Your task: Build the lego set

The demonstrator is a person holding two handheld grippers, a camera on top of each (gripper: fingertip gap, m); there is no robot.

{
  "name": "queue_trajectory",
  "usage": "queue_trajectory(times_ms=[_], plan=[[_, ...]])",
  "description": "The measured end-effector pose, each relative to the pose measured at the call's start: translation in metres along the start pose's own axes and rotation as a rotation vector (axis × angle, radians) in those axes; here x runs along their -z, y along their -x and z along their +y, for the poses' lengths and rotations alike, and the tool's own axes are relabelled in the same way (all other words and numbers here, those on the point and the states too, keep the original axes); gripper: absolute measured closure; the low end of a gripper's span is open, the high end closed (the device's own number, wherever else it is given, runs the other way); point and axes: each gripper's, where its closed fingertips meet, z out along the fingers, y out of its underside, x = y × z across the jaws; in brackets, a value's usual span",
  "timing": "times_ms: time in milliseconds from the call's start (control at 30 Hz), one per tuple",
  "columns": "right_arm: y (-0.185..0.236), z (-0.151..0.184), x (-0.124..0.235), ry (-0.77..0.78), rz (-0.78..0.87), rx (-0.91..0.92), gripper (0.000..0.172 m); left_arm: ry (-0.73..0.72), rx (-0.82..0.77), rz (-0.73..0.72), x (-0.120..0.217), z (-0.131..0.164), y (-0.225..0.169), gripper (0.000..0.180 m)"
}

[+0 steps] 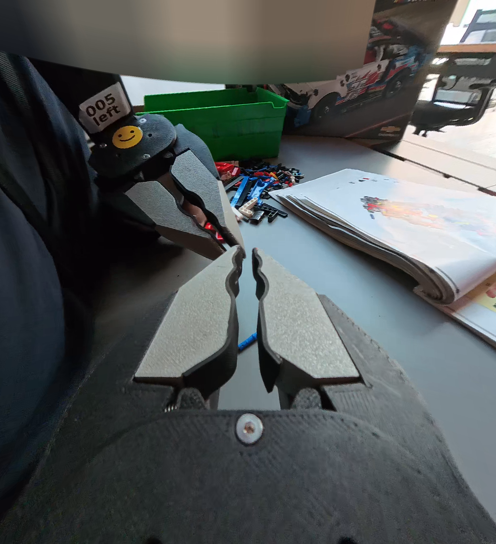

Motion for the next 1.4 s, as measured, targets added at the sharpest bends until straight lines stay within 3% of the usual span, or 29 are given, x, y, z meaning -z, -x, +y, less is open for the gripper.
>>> queue_trajectory(times_ms=[300,467,767,1033,1267,1400], plan=[[0.008,0.006,0.027,-0.01,0.132,-0.063,0.169,-0.013,-0.046,0.027,0.0,-0.006,-0.011,0.178],[0.025,0.016,0.038,0.036,0.072,-0.164,0.162,-0.042,-0.077,0.095,0.0,-0.012,-0.027,0.178],[0.063,0.014,0.052,0.063,0.05,-0.072,0.164,-0.084,-0.345,0.17,0.001,-0.028,-0.072,0.178],[0.085,0.015,0.073,0.108,0.137,0.031,0.169,-0.095,-0.457,0.209,0.0,-0.045,-0.099,0.178],[0.097,0.028,0.091,0.176,0.242,0.057,0.17,-0.042,-0.53,0.259,-0.009,-0.049,-0.125,0.178],[0.095,0.038,0.105,0.191,0.342,0.075,0.17,0.027,-0.449,0.332,-0.017,-0.048,-0.137,0.175]])
